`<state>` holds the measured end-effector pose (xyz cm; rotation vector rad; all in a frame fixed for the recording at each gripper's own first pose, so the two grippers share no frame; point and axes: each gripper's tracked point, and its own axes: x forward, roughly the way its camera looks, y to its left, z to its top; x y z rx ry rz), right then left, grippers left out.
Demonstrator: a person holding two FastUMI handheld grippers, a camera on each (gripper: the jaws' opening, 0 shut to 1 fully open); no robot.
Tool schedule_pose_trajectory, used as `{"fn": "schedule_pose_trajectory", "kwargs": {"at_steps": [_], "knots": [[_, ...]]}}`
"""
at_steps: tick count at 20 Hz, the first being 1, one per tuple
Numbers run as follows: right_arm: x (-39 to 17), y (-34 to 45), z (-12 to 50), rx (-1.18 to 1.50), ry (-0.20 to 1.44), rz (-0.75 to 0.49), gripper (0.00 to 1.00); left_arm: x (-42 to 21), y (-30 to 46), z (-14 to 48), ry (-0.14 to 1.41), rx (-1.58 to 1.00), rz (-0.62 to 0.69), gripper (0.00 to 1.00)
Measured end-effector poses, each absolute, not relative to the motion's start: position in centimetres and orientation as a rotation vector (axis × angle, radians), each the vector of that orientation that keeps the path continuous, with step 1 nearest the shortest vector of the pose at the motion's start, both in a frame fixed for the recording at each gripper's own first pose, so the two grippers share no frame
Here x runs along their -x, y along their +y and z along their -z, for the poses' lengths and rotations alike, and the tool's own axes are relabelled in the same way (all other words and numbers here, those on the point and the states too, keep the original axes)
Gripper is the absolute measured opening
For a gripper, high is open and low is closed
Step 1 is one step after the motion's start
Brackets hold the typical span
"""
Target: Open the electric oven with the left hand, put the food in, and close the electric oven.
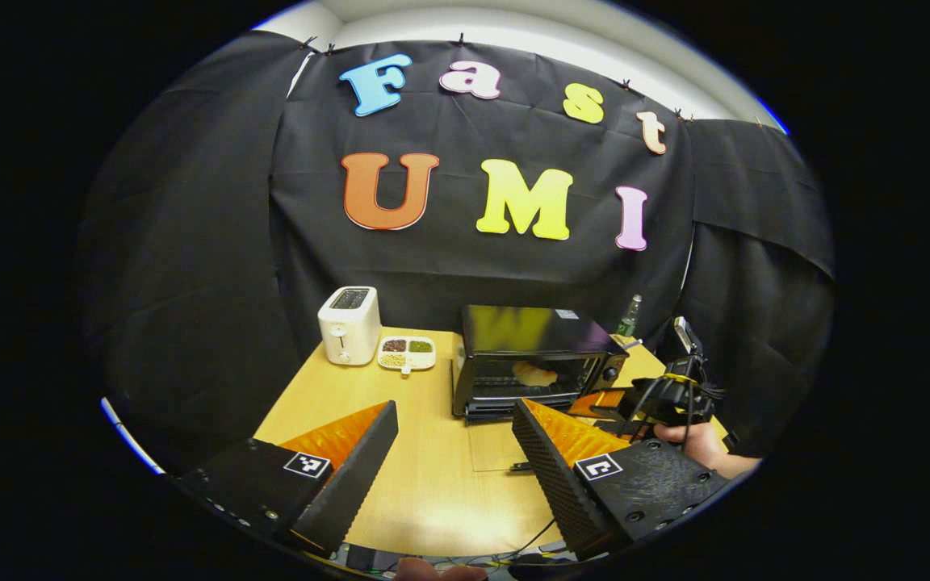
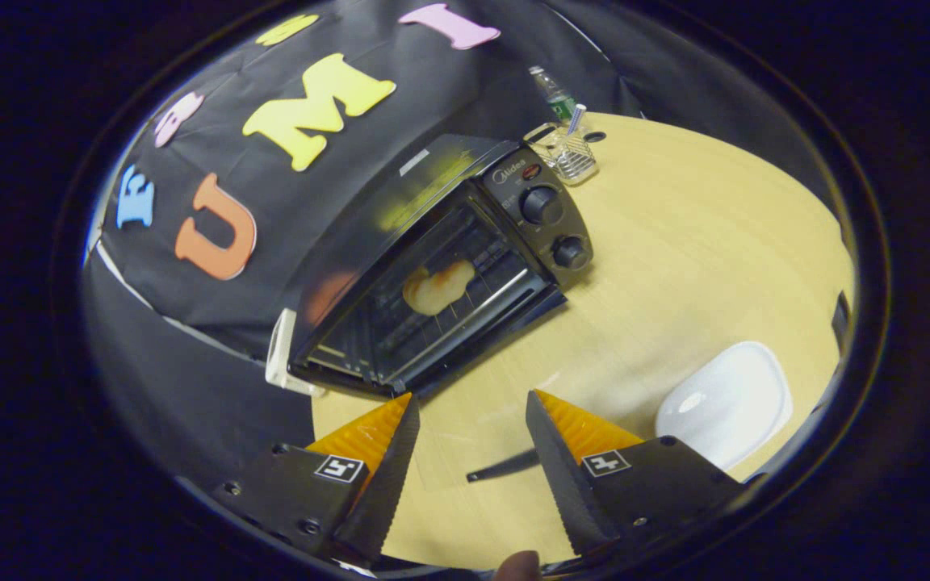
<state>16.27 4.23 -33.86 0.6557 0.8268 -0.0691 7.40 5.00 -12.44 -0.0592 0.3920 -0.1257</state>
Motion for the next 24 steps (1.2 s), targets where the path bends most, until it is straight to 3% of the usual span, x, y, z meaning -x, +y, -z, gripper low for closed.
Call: {"fn": "schedule_pose_trajectory", "kwargs": {"at_steps": [2, 5, 12, 24], "knots": [[-14.6, 2.4, 32.0, -0.526, 0.805, 0.070, 0.77, -7.2, 3.9, 13.0, 0.388, 0.068, 0.138, 0.94], [-12.1, -0.1, 29.2, -0.277, 0.753, 0.069, 0.89, -7.1, 2.2, 13.4, 0.379, 0.092, 0.160, 0.95], [-6.6, -3.3, 25.4, -0.059, 0.696, 0.061, 0.90, -6.7, -0.6, 16.1, 0.400, 0.062, 0.166, 0.95], [-2.2, -10.8, 23.2, -0.014, 0.625, 0.146, 0.91, -5.4, -6.8, 27.9, 0.564, 0.140, 0.191, 0.95]]}}
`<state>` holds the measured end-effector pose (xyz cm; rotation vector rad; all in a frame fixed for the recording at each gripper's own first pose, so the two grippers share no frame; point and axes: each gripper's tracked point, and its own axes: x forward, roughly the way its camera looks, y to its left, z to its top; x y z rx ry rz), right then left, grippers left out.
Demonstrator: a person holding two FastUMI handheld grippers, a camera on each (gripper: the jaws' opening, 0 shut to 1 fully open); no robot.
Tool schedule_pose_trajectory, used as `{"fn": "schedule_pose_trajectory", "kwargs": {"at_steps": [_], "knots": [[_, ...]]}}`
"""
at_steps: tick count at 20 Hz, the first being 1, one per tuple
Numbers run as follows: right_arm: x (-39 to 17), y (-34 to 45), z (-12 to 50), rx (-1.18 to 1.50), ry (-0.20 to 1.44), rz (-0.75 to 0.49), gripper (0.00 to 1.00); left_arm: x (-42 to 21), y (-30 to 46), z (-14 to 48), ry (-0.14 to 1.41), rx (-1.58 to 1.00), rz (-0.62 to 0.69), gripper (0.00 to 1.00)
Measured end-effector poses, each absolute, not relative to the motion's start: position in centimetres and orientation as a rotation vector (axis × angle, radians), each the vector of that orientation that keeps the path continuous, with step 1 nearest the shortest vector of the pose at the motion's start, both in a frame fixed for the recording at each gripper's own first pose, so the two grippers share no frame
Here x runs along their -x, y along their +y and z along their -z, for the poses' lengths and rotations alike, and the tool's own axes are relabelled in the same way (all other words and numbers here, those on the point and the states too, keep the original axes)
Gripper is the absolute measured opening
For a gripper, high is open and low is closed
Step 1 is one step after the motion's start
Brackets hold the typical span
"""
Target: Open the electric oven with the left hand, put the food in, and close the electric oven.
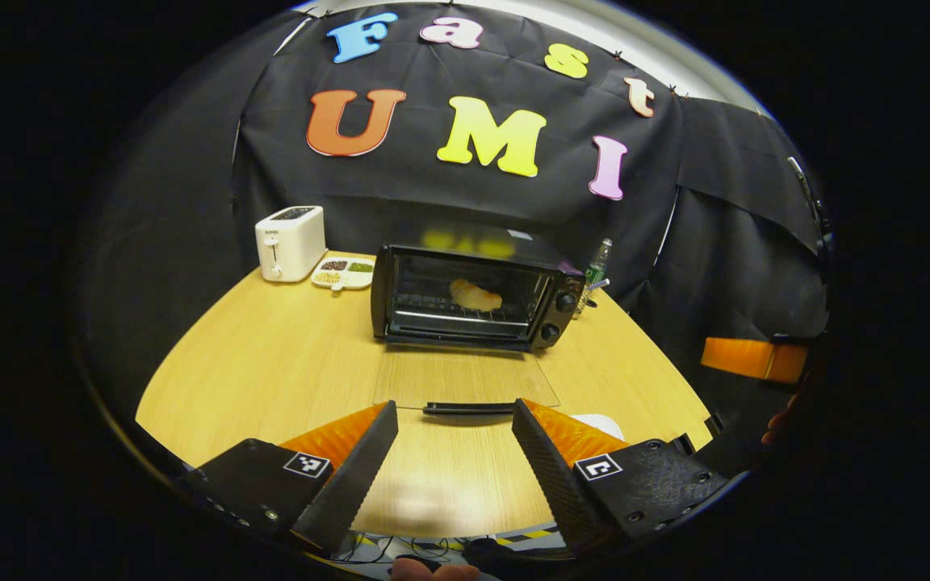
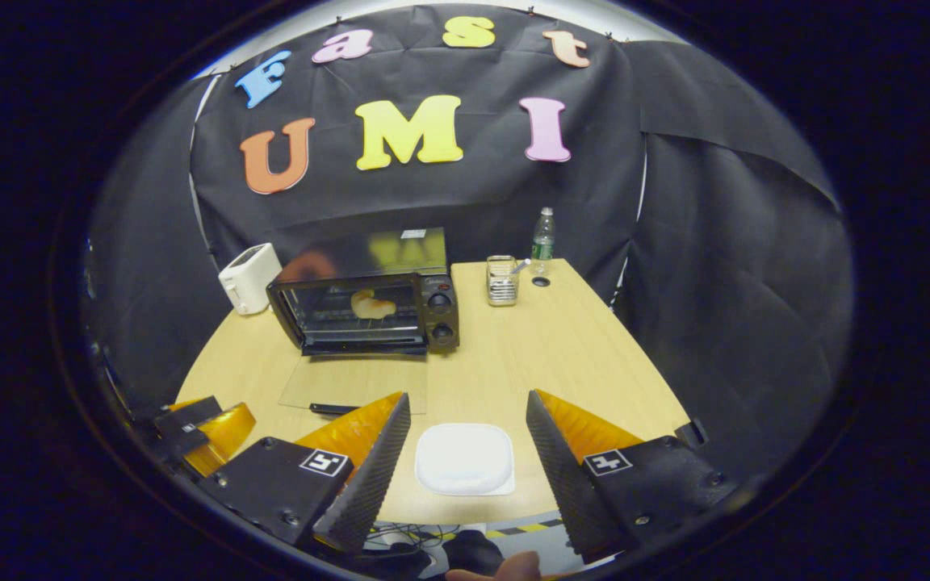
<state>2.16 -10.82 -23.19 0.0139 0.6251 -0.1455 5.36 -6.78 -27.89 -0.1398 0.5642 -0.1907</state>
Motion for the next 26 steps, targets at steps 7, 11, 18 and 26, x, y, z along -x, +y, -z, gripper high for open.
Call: {"fn": "schedule_pose_trajectory", "kwargs": {"at_steps": [7, 11, 18, 26], "knots": [[0.0, -13.2, 25.3, -0.005, 0.688, 0.179, 0.91, -6.7, -10.4, 36.8, 0.667, 0.119, 0.197, 0.95], [0.8, -14.4, 26.0, -0.014, 0.710, 0.186, 0.92, -8.4, -11.8, 40.3, 0.704, 0.116, 0.194, 0.95], [0.1, -16.7, 25.0, -0.112, 0.678, 0.224, 0.91, -11.1, -12.4, 43.1, 0.729, 0.091, 0.170, 0.95], [-0.3, -17.1, 24.9, -0.145, 0.672, 0.244, 0.91, -12.3, -12.1, 43.8, 0.728, 0.025, 0.161, 0.95]]}}
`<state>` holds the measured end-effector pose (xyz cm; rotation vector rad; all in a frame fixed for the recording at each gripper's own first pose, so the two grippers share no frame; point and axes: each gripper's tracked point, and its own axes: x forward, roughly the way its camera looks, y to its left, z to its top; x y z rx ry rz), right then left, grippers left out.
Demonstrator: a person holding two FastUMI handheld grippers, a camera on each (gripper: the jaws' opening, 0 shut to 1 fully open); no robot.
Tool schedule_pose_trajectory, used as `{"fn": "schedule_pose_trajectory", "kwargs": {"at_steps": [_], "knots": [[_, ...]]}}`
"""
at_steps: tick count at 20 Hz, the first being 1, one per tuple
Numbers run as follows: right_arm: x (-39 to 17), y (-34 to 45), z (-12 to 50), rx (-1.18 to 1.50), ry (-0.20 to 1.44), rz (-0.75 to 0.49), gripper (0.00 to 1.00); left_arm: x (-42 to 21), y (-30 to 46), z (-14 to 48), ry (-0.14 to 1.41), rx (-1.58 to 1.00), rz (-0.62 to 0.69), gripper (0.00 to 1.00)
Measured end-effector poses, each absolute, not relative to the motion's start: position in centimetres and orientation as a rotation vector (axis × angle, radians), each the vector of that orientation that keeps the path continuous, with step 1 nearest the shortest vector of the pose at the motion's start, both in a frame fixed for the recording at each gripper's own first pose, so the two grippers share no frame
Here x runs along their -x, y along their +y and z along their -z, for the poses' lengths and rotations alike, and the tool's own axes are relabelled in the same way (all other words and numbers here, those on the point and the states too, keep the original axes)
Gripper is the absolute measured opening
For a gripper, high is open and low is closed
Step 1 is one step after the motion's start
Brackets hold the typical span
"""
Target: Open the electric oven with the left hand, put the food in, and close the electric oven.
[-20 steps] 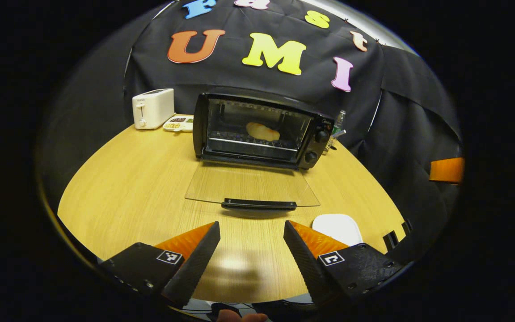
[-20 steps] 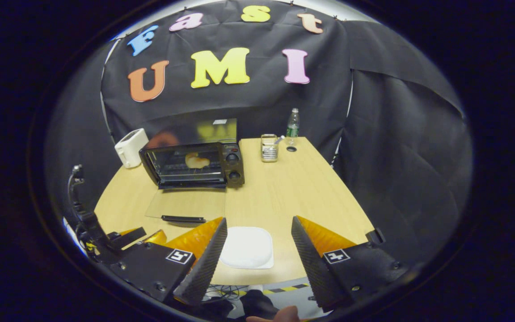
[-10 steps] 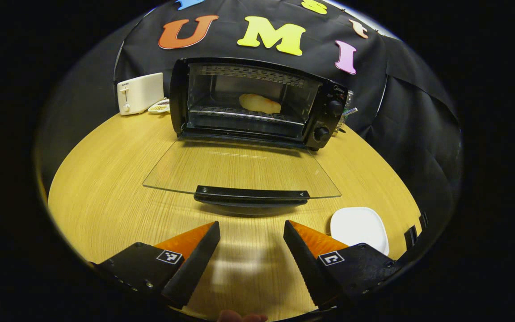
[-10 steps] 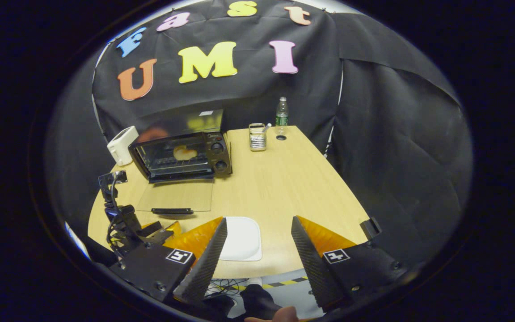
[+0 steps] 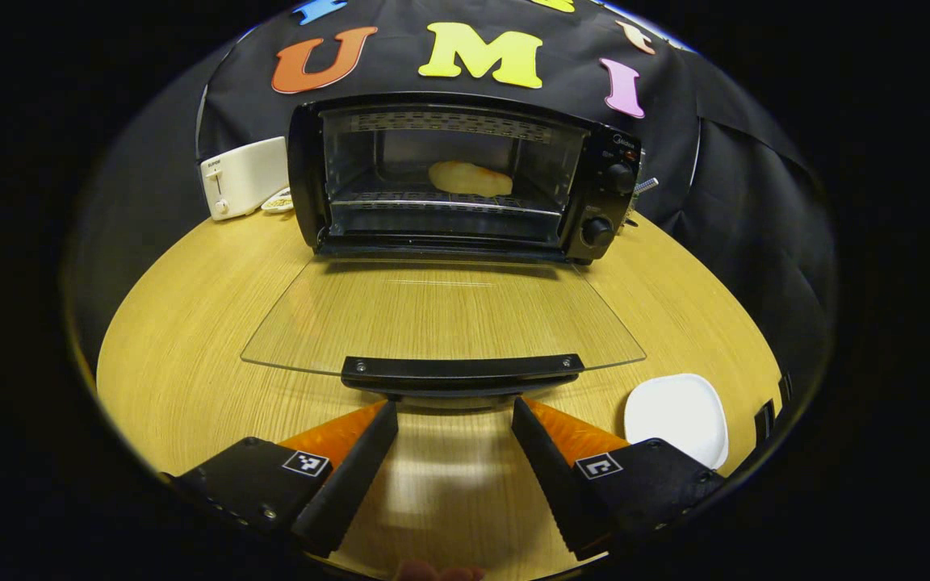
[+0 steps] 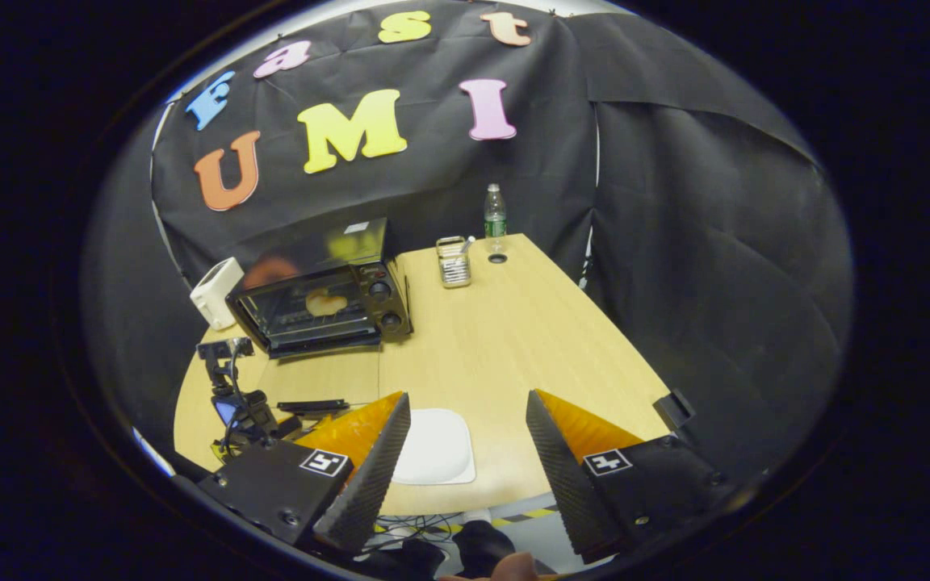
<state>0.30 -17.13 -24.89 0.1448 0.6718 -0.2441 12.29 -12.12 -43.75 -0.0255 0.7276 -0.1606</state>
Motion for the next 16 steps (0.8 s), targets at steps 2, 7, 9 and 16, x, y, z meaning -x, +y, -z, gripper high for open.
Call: {"fn": "schedule_pose_trajectory", "kwargs": {"at_steps": [2, 7, 9, 16], "knots": [[-0.3, -17.1, 25.1, -0.160, 0.678, 0.249, 0.91, -12.2, -12.1, 43.7, 0.733, 0.035, 0.165, 0.94], [-0.5, -16.2, 25.4, -0.188, 0.683, 0.245, 0.91, -12.8, -12.3, 39.9, 0.675, 0.041, 0.182, 0.94], [-0.6, -15.7, 25.3, -0.197, 0.679, 0.242, 0.91, -13.4, -12.3, 36.5, 0.624, 0.034, 0.202, 0.96], [-0.8, -15.0, 23.9, -0.179, 0.624, 0.244, 0.91, -20.0, -12.1, 29.4, 0.435, -0.021, 0.215, 0.96]]}}
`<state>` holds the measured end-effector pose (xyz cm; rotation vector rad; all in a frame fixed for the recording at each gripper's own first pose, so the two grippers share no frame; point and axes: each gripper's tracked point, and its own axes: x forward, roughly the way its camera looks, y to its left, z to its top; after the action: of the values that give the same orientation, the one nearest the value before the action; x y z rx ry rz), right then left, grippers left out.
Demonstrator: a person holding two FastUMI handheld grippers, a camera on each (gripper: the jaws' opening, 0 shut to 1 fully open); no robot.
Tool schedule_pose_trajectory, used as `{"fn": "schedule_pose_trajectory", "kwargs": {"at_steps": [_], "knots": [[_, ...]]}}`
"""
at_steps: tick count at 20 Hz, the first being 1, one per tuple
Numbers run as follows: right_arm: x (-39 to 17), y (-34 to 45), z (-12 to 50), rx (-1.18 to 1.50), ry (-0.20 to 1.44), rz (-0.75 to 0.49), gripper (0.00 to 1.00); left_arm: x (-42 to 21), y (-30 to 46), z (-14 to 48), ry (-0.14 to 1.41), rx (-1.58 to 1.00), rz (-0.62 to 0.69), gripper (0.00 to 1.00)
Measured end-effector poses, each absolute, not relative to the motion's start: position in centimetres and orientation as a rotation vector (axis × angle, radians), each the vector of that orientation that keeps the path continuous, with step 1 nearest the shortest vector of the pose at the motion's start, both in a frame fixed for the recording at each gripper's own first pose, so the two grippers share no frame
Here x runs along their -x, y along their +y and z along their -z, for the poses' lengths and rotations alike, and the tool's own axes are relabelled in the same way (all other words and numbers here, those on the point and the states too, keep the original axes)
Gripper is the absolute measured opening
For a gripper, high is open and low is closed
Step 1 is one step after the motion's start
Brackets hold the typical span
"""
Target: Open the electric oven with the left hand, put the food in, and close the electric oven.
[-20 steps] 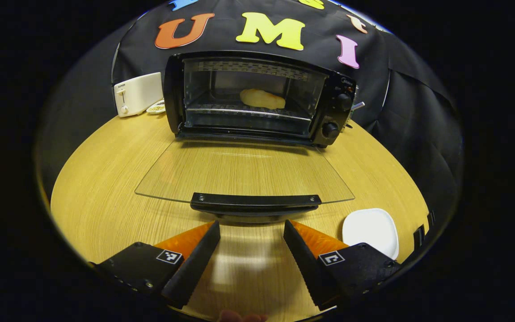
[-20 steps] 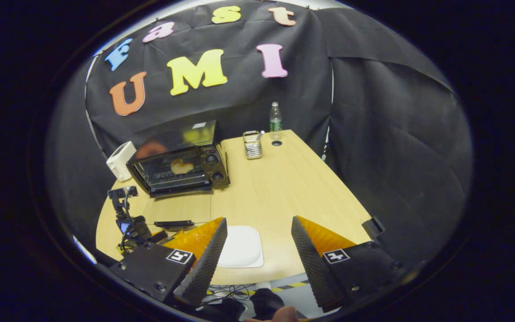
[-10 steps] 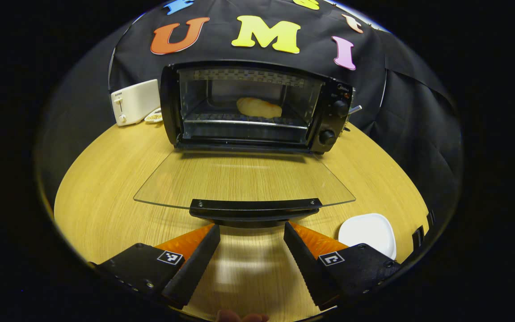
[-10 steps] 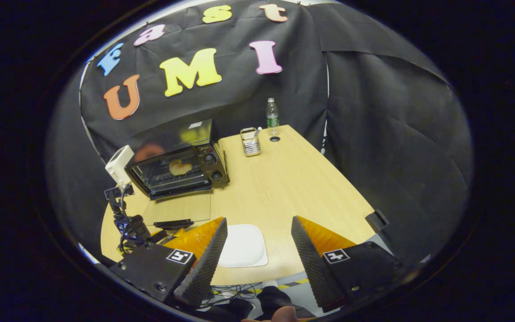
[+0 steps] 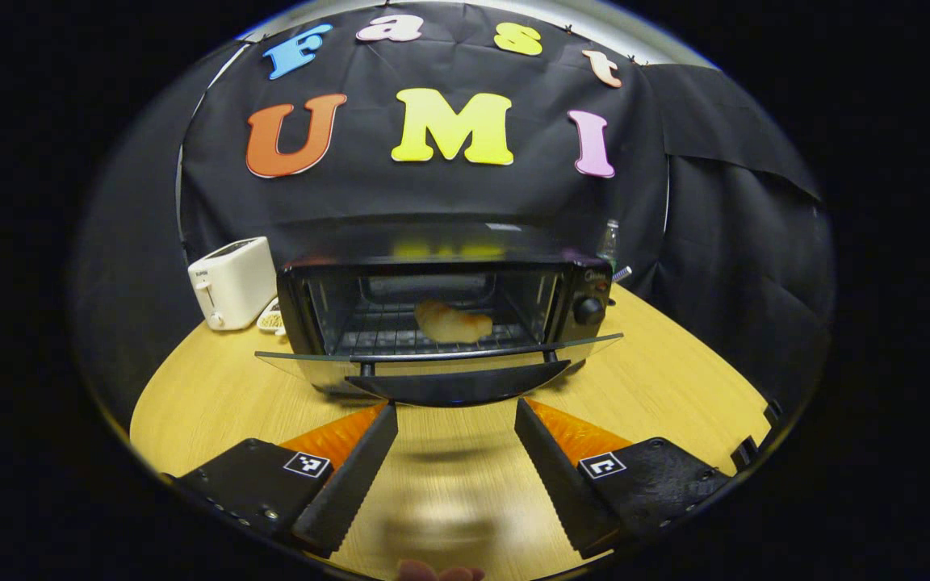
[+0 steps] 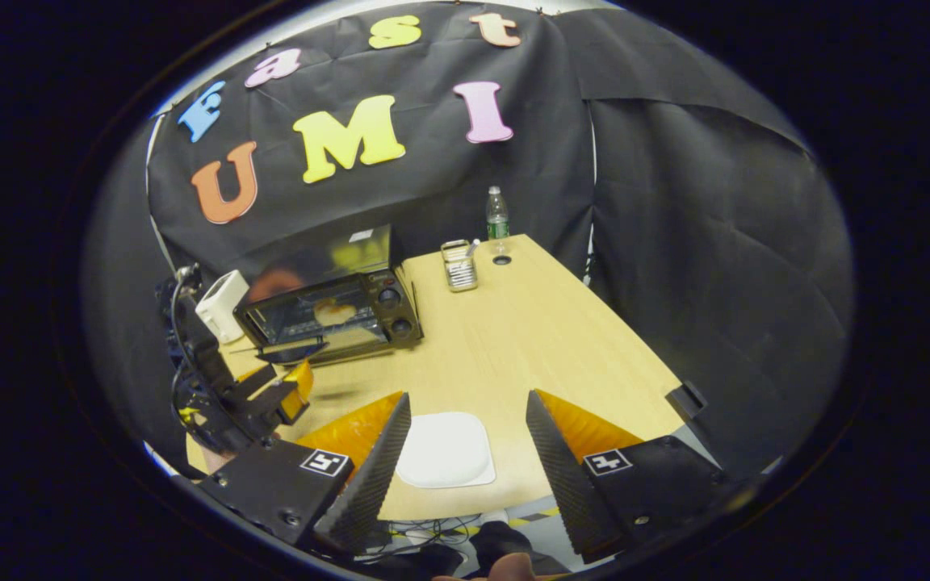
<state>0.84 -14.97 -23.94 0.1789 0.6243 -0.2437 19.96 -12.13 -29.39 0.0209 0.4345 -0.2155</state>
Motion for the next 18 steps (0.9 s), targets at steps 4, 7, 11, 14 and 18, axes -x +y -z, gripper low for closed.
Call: {"fn": "schedule_pose_trajectory", "kwargs": {"at_steps": [4, 7, 11, 14, 18], "knots": [[-1.2, -15.6, 22.6, -0.157, 0.587, 0.246, 0.90, -24.1, -12.9, 26.0, 0.349, -0.023, 0.207, 0.96], [-2.0, -16.1, 20.8, -0.145, 0.543, 0.237, 0.91, -24.7, -13.6, 22.3, 0.290, -0.016, 0.204, 0.96], [-5.1, -16.0, 18.2, -0.127, 0.459, 0.181, 0.90, -24.0, -13.4, 15.9, 0.202, -0.005, 0.176, 0.96], [-7.6, -15.4, 16.7, -0.077, 0.396, 0.102, 0.91, -22.3, -12.3, 10.3, 0.110, -0.002, 0.123, 0.96], [-9.5, -13.6, 14.4, 0.004, 0.302, -0.020, 0.90, -17.9, -11.5, 4.5, 0.063, 0.033, 0.051, 0.96]]}}
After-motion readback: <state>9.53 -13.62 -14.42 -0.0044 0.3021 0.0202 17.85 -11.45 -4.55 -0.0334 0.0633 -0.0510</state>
